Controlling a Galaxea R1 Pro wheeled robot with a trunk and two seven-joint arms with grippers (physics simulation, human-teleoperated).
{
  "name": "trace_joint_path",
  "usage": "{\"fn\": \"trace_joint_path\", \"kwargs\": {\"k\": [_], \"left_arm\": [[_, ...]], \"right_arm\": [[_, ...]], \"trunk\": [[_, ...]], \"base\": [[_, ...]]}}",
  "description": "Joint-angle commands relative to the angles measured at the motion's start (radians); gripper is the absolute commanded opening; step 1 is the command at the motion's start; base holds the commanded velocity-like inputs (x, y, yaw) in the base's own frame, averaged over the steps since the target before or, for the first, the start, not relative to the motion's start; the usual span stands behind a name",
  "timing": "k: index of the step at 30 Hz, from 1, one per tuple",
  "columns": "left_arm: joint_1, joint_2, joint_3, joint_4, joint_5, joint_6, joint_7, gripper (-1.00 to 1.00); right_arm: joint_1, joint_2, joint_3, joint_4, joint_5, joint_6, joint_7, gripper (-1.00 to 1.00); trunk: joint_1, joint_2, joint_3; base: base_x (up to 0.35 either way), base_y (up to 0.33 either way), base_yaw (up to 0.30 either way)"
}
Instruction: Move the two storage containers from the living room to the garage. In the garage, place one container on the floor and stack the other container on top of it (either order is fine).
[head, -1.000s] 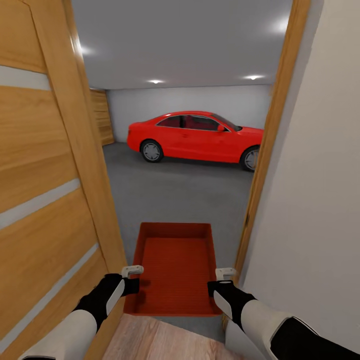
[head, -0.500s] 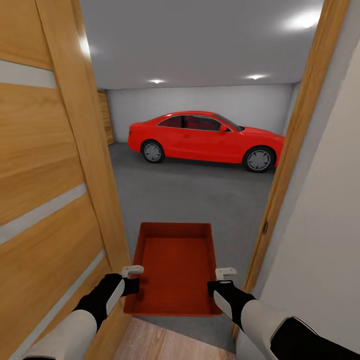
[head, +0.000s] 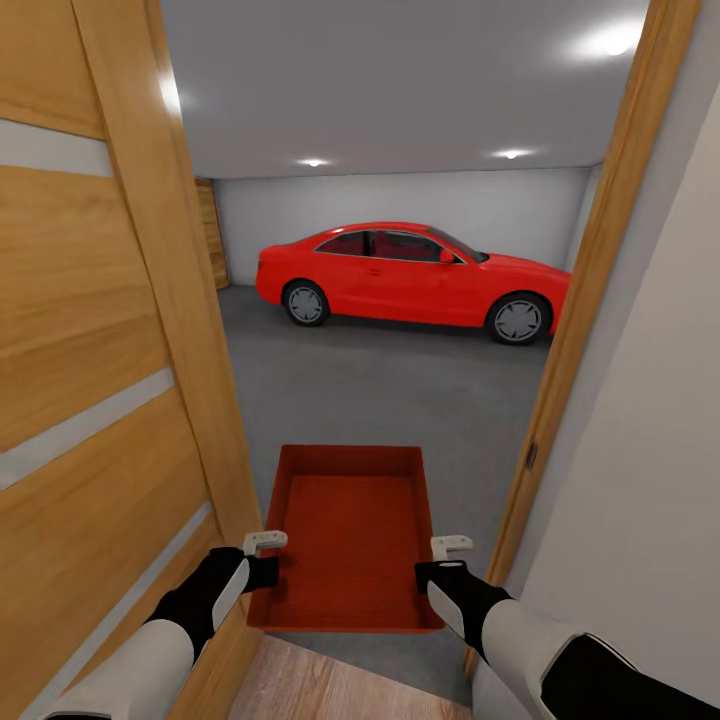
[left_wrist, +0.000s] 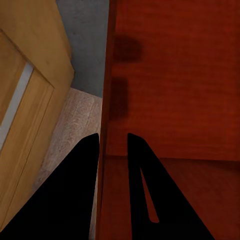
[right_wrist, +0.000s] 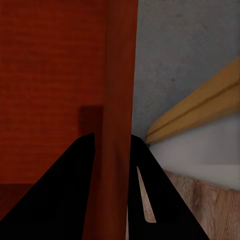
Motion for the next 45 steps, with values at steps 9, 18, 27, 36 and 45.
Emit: {"fn": "trace_joint_path", "kwargs": {"k": [9,18,27,36,45], "left_arm": [[-0.001,0.000,0.002,-0.003,-0.038,0.007,0.014,-1.00],[-0.001,0.000,0.002,-0.003,-0.038,0.007,0.014,-1.00],[-0.001,0.000,0.002,-0.003,-0.038,0.007,0.014,-1.00],[-0.001,0.000,0.002,-0.003,-0.038,0.007,0.014,-1.00],[-0.001,0.000,0.002,-0.003,-0.038,0.007,0.014,-1.00]], "right_arm": [[-0.001,-0.001,0.017,0.002,0.000,0.007,-0.009,-1.00],[-0.001,0.000,0.017,0.002,0.000,0.006,-0.009,-1.00],[-0.001,0.000,0.017,0.002,0.000,0.007,-0.009,-1.00],[-0.001,0.001,0.017,0.002,0.000,0.007,-0.009,-1.00],[-0.001,0.001,0.017,0.002,0.000,0.007,-0.009,-1.00]], "trunk": [[0.001,-0.002,-0.002],[0.001,-0.002,-0.002],[0.001,-0.002,-0.002],[0.001,-0.002,-0.002],[0.001,-0.002,-0.002]], "base": [[0.000,0.000,0.000],[0.070,0.078,-0.039],[0.124,0.128,-0.219],[0.015,0.007,-0.241],[0.022,0.025,-0.149]]}}
